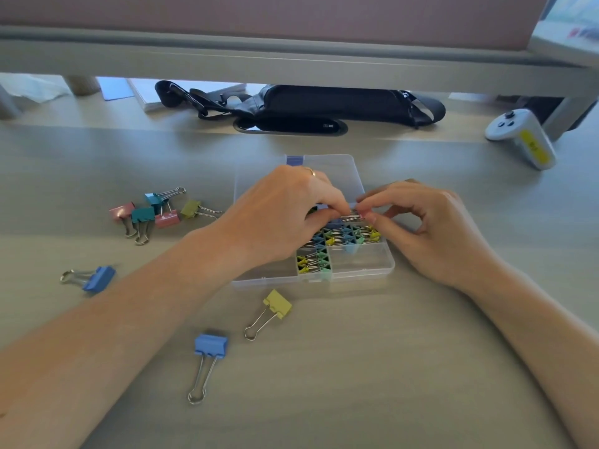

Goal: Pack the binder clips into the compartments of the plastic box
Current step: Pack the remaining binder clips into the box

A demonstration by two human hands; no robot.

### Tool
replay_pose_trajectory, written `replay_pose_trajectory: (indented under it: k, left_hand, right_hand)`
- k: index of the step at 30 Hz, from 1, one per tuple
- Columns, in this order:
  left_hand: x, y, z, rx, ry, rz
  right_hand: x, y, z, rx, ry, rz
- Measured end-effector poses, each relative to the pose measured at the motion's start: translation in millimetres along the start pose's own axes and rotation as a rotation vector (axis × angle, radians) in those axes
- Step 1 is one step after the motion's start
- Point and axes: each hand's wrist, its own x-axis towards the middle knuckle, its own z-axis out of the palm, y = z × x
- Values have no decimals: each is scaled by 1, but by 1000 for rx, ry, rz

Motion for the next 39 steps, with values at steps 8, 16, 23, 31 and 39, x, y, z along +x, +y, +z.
replay_pose_trajectory:
  k: [8,16,23,31,39]
  left_hand:
    - [6,5,-2,47,-32,19]
    - [9,8,-8,182,-116,92]
    - [5,11,-14,274,-176,160]
    - [-9,0,-11,112,-91,78]
    - [-8,-1,-10,235,-112,147]
  right_hand:
    - [-1,-4,0,-67,-3,-76]
    - [-6,-1,-2,-168,-71,-155]
    - [-8,-5,-3,-213,-112,-192]
    - [-12,-7,-6,-274,-119,-231]
    - [-11,-5,-3,-273,-111,-228]
